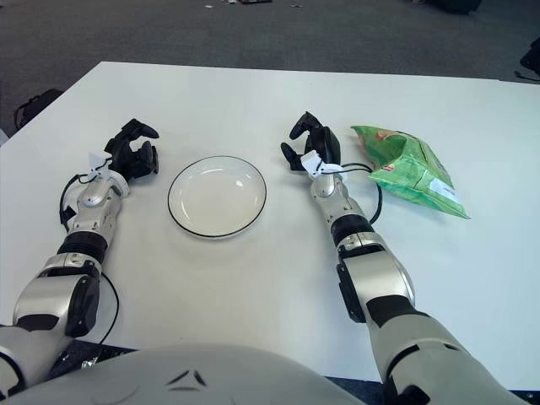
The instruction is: Put the snack into the plate.
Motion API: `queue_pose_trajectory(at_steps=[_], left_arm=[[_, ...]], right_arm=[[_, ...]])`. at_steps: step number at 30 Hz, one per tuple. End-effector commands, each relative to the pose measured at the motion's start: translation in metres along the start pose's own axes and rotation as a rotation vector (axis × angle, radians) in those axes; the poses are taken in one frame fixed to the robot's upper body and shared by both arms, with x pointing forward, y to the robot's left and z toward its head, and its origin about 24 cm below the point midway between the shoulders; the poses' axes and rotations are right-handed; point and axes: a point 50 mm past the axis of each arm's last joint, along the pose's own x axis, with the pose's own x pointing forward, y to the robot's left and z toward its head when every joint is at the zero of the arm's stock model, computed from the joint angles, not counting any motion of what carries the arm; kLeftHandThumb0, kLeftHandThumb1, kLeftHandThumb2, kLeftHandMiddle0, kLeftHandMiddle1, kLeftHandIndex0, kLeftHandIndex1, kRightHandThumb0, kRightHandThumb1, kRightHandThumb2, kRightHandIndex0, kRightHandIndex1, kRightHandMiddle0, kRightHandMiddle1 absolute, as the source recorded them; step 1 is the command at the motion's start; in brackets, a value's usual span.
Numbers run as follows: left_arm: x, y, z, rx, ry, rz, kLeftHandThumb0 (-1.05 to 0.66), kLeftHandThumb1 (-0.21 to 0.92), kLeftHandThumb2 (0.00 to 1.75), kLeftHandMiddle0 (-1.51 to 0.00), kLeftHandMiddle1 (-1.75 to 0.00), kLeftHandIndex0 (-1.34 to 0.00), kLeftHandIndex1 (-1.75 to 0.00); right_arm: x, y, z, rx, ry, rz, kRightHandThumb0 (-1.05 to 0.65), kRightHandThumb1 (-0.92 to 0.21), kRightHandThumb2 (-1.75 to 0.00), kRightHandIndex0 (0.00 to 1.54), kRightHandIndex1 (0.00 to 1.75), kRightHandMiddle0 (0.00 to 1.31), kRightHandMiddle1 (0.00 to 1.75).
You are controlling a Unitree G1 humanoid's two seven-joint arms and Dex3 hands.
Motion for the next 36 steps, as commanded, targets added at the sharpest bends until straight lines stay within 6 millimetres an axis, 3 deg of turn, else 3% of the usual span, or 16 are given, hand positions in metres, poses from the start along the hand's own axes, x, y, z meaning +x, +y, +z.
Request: queue_pose_trajectory(at_steps=[1,8,15,23,36], left_arm=[[-0.023,-0.008,-0.037,-0.028,0.143,-0.003,-0.42,0.51,1.08,-1.19,-1.75,-0.46,-1.75],[-0.022,-0.009,-0.037,-0.024,0.146,-0.004,-0.42,0.5,1.08,-1.19,-1.75,-0.46,-1.75],[-0.02,-0.011,-0.036,-0.039,0.147,-0.005,-0.42,0.51,1.07,-1.16,-1.75,-0.46,-1.75],[-0.02,-0.013,-0.037,-0.032,0.153,-0.005,-0.42,0.52,1.06,-1.18,-1.75,-0.45,-1.75],[-0.018,-0.016,-0.037,-0.033,0.153,0.0,-0.42,0.52,1.06,-1.16,-1.75,-0.45,-1.75]], right_arm=[[-0.034,0.013,-0.038,-0.111,0.125,0.093,-0.48,-0.34,-1.29,1.26,1.75,0.6,1.75],[-0.033,0.01,-0.039,-0.133,0.114,0.068,-0.47,-0.34,-1.28,1.26,1.75,0.59,1.75],[-0.019,-0.003,-0.025,-0.123,0.036,-0.002,-0.48,-0.34,-1.28,1.26,1.75,0.6,1.75],[-0.021,-0.011,-0.018,-0.252,-0.114,-0.091,-0.46,-0.38,-1.24,1.24,1.75,0.57,1.75],[-0.014,-0.039,0.001,-0.467,-0.365,-0.243,-0.42,-0.52,-1.06,0.87,1.75,0.46,1.75]])
